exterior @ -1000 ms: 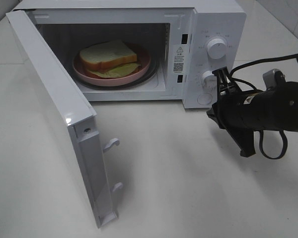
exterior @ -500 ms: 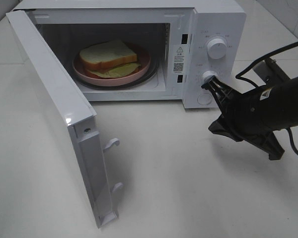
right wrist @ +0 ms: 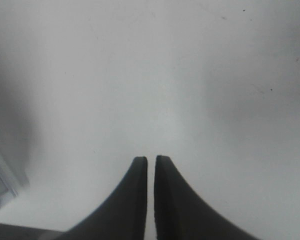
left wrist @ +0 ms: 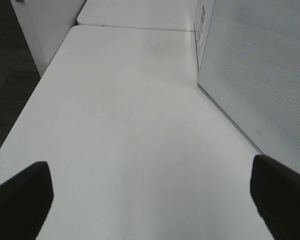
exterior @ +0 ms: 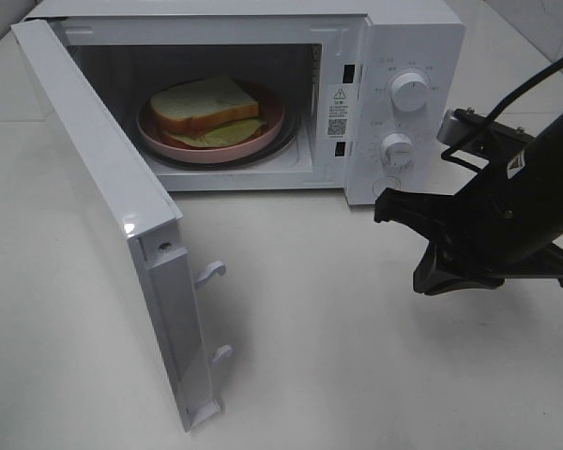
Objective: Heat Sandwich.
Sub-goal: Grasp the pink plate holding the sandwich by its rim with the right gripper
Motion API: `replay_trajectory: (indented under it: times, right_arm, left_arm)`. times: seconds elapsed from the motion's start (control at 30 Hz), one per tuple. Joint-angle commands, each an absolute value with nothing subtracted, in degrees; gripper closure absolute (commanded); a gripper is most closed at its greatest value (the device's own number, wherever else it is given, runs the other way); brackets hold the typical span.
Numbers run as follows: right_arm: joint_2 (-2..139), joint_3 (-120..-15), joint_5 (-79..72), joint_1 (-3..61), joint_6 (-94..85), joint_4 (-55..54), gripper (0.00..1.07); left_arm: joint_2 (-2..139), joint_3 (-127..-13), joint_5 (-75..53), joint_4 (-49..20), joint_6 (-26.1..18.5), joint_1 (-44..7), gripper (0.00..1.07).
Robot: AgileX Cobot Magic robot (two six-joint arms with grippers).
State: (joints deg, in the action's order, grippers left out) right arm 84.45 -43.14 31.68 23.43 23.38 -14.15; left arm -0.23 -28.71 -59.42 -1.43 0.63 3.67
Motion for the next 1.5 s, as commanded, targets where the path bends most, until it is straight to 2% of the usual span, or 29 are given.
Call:
replay_trajectory:
  times: [0.03,0.33,0.57,0.8,0.87,0.93,1.0,1.03,1.07,1.1,1.2,1.23,1.33,1.5]
  right_arm:
    - [84.0,-45.1,38.6,23.4,14.8,-13.3,0.97]
    - [84.0,-50.9,50.5,23.5,-5.6,-8.1,0.94]
    - [81.5,-52.8,50.8,23.5,-36.2,-8.0,0.91]
    - [79.8,-52.8,50.8,23.5,-56.1,-8.0,0.84]
    - [79.6,-52.8,50.8,23.5,-63.4,-7.9,0.75]
    - [79.5,-52.8,50.8,23.5,-65.0,-7.7,0.71]
    - [79.5,-52.8,50.6,23.5,-66.3,-7.7,0.62]
    - [79.5,-52.8,50.1,23.5,-66.3,-7.7,0.50]
    - [79.5,-52.8,49.8,23.5,-66.1,-7.7,0.43]
    - [79.5,-52.8,49.8,23.5,-66.1,-7.7,0.43]
    - [79.5,-52.8,49.8,23.5,-64.8,-7.7,0.17]
    - [79.5,-52.8,49.7,23.5,-63.7,-7.7,0.13]
    - [79.5,-52.8,48.9,23.5,-62.2,-7.7,0.09]
    - [79.5,-52.8,48.0,24.2,-62.7,-6.2,0.10]
  left_arm:
    - [-1.5,-28.4,-59.2,-1.8,0.6,3.7,0.08]
    - [-1.5,-28.4,-59.2,-1.8,0.6,3.7,0.08]
    - [-1.5,-28.4,-59.2,-1.8,0.6,3.7,0.08]
    - [-1.5,-28.4,-59.2,-1.8,0.6,3.7,0.08]
    - [-1.5,-28.4,-59.2,-1.8,0.6,3.7,0.08]
    - [-1.5,-28.4,-59.2,-1.8,0.6,3.7,0.08]
    - [-1.5,-28.4,-59.2,-1.8,0.6,3.7,0.08]
    - [-1.5,-28.4,-59.2,-1.8,0.6,3.7,0.08]
    - [-1.5,-28.4,-59.2,-1.8,0.6,3.7,0.08]
    - [-1.5,-28.4,-59.2,-1.8,0.6,3.7,0.08]
    - [-1.5,-28.4,-59.2,-1.8,0.6,3.7,0.08]
    - [-1.5,-28.4,-59.2,-1.8,0.6,3.7,0.08]
    - [-1.5,-28.4,-59.2,-1.8,0.6,3.7,0.08]
    - [-1.5,-28.4,-59.2,-1.8,0.6,3.7,0.08]
